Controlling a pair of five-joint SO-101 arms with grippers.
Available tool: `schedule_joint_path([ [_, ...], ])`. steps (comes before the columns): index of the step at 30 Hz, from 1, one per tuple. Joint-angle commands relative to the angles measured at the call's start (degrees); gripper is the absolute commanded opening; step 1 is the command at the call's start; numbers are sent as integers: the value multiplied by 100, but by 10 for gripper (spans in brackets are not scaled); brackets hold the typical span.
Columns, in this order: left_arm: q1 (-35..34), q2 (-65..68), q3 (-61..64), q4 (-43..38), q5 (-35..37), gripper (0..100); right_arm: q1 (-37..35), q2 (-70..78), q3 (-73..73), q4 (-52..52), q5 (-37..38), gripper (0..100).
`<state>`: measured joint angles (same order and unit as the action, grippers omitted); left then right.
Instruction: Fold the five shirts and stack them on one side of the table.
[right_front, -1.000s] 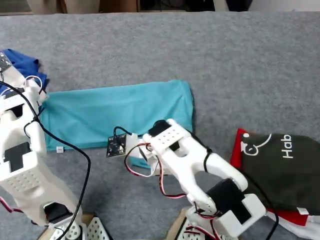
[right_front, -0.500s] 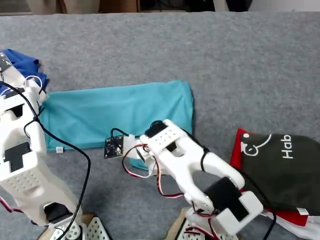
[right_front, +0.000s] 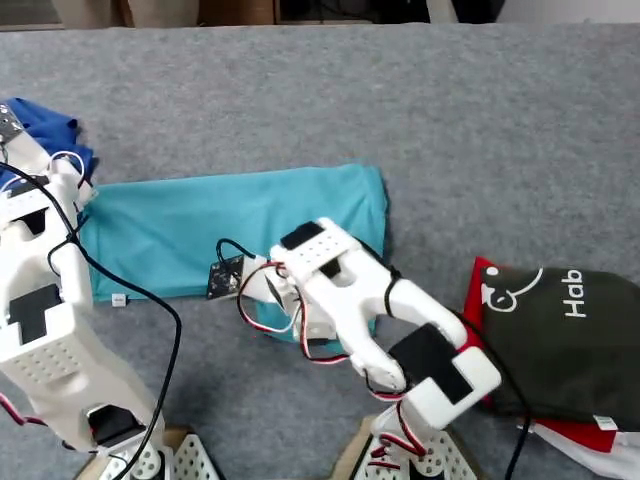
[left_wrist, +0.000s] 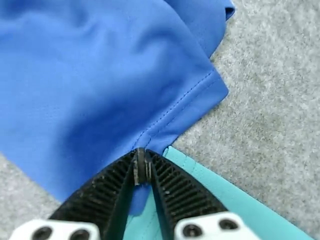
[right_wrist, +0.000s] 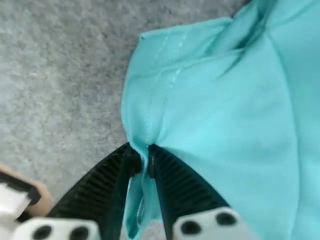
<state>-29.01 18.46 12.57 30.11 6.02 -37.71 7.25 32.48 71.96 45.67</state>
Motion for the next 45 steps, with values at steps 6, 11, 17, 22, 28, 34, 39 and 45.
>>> schedule_joint_path([
  [6, 53, -48, -334, 0, 44, 20, 629, 971, -3424, 2013, 53, 3],
  [11, 53, -48, -334, 0, 44, 20, 716, 2105, -5771, 2884, 158, 3],
  [17, 53, -48, -334, -9, 35, 20, 778, 3002, -7292, 3033, 448, 3],
  [22, 53, -48, -334, -9, 35, 20, 831, 3371, -7793, 3007, 466, 4],
  [28, 62, -48, -334, -9, 26, 20, 1051, 3635, -8418, 2769, 466, 19],
  [34, 62, -48, -334, -9, 26, 20, 1095, 3600, -8655, 2980, 527, 267],
  [39, 70, -48, -334, -9, 26, 20, 1033, 3204, -8664, 3033, 563, 284],
  [45, 70, -48, -343, -18, 26, 20, 822, 2404, -7618, 3033, 316, 23],
])
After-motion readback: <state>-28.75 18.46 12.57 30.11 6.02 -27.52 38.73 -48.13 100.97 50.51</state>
